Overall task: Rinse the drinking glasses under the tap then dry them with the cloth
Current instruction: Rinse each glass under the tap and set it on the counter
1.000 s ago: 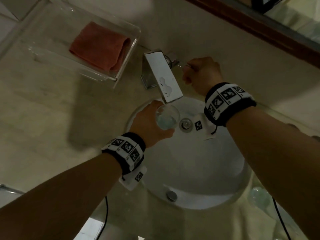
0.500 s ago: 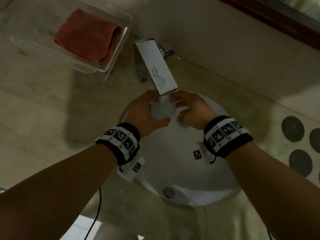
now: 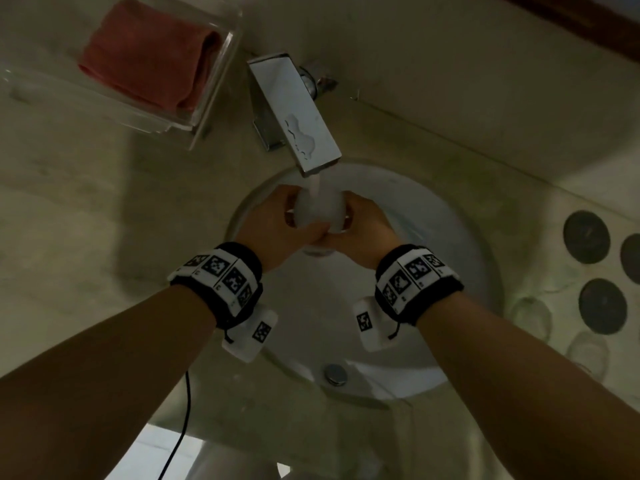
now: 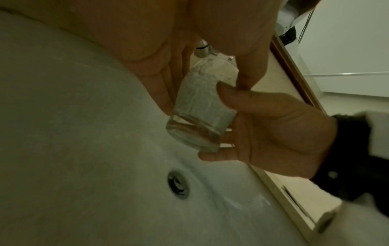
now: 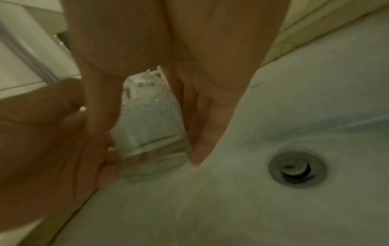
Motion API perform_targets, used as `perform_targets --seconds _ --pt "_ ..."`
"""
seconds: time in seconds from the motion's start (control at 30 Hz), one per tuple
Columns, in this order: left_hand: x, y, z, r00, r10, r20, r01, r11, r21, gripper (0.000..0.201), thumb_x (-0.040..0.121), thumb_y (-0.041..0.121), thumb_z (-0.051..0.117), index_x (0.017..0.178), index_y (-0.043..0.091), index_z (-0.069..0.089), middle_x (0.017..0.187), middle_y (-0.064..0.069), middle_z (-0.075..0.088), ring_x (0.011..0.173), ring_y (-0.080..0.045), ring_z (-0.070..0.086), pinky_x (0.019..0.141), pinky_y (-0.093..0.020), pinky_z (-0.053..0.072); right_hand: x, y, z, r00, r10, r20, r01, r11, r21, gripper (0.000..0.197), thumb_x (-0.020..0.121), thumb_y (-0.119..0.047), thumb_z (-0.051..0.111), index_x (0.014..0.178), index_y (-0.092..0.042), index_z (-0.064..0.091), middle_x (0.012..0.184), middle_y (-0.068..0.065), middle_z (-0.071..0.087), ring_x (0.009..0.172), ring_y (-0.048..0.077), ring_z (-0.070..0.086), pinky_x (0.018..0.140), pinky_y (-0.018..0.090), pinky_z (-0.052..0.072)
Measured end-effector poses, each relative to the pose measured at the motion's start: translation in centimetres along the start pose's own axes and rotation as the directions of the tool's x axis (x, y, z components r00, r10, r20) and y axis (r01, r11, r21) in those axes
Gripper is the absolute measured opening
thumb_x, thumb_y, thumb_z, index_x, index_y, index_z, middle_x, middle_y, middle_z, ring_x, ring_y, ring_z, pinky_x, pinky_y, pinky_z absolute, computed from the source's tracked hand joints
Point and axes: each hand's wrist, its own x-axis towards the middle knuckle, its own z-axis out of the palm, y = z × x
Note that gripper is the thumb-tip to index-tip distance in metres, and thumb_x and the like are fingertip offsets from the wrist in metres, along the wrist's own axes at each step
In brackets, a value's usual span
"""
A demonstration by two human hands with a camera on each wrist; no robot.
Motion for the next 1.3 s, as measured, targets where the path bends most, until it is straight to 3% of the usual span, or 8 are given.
perform_targets --seconds 0.1,0.23,0.47,0.6,0.7,0.87,1.03,1.3 --pt "0.0 0.0 0.2 0.991 -0.114 0.062 0.111 0.993 0.049 0.058 0.09 0.048 0.064 0.136 0.016 0.047 0.113 0.007 0.056 0.103 -0.013 0.058 0.08 -0.022 0.045 0.0 0.5 0.4 0.987 0.121 0.107 -0.135 0.982 0.132 0.091 0.049 -0.067 0.081 0.124 -0.018 0.064 0.108 0.002 0.075 0.093 0.021 0.074 0.076 0.044 0.063" --pt "0.1 -0.8 0.5 0.974 -0.201 0.103 0.196 0.979 0.055 0.069 0.088 0.063 0.058 0.134 0.013 0.048 0.12 -0.006 0.065 0.103 -0.022 0.065 0.093 -0.037 0.053 -0.1 0.4 0.5 0.95 0.237 0.203 -0.265 0.956 0.127 0.043 0.078 -0.045 0.081 0.097 -0.007 0.074 0.092 0.009 0.078 0.081 0.022 0.076 0.08 0.042 0.064" --pt "-0.2 -1.8 0.6 0.947 -0.294 0.129 0.305 0.949 -0.08 0.077 0.085 0.066 0.06 0.134 0.009 0.043 0.112 -0.014 0.068 0.09 -0.026 0.071 0.087 -0.046 0.06 -0.9 -0.3 0.8 0.895 0.36 0.264 -0.415 0.889 0.194 0.04 0.082 -0.043 0.079 0.091 -0.004 0.072 0.082 0.01 0.078 0.075 0.024 0.076 0.067 0.033 0.063" --pt "-0.4 -1.2 0.2 0.964 -0.251 0.084 0.256 0.964 -0.066 0.092 0.071 0.072 0.063 0.141 0.017 0.039 0.11 -0.01 0.069 0.099 -0.028 0.069 0.093 -0.047 0.056 -0.6 -0.6 1.0 0.943 0.29 0.164 -0.306 0.948 0.087 0.054 0.076 -0.046 0.083 0.104 -0.002 0.068 0.096 0.011 0.075 0.086 0.027 0.074 0.075 0.038 0.062" --pt "-0.5 -1.3 -0.6 0.968 -0.238 0.077 0.244 0.966 -0.081 0.097 0.056 0.077 0.058 0.136 0.026 0.042 0.114 -0.002 0.065 0.108 -0.026 0.064 0.1 -0.049 0.051 -0.6 -0.6 1.0 0.987 0.161 -0.009 -0.161 0.982 -0.102 0.076 0.066 -0.052 0.088 0.124 -0.019 0.051 0.104 -0.008 0.062 0.098 0.015 0.064 0.078 0.027 0.053" --pt "-0.7 -1.3 -1.7 0.985 -0.133 0.11 0.143 0.985 -0.092 0.051 0.089 0.048 0.067 0.132 0.025 0.053 0.123 -0.001 0.064 0.112 -0.019 0.062 0.099 -0.039 0.051 -0.6 -0.9 1.1 0.994 0.047 -0.102 -0.056 0.995 -0.088 0.082 0.065 -0.042 0.091 0.133 -0.021 0.048 0.111 -0.011 0.055 0.1 0.011 0.057 0.083 0.026 0.047" --pt "-0.9 -1.0 -1.4 0.994 0.045 0.104 -0.031 0.99 -0.138 0.061 0.085 0.021 0.076 0.141 0.019 0.051 0.124 0.007 0.061 0.11 -0.007 0.061 0.083 -0.011 0.052 -0.6 -0.5 1.7 0.982 -0.057 -0.18 0.05 0.998 -0.046 0.082 0.06 -0.032 0.095 0.129 -0.019 0.053 0.114 -0.005 0.064 0.101 0.016 0.064 0.092 0.038 0.056" --pt "-0.7 -0.8 -1.6 0.993 0.088 0.081 -0.067 0.972 -0.227 0.064 0.08 0.007 0.079 0.139 0.012 0.053 0.121 0.005 0.062 0.1 0.003 0.061 0.077 -0.008 0.052 -0.2 -0.3 1.0 0.988 -0.076 -0.133 0.059 0.99 -0.126 0.093 0.056 -0.041 0.096 0.134 -0.019 0.05 0.117 -0.007 0.063 0.104 0.015 0.064 0.089 0.035 0.057"
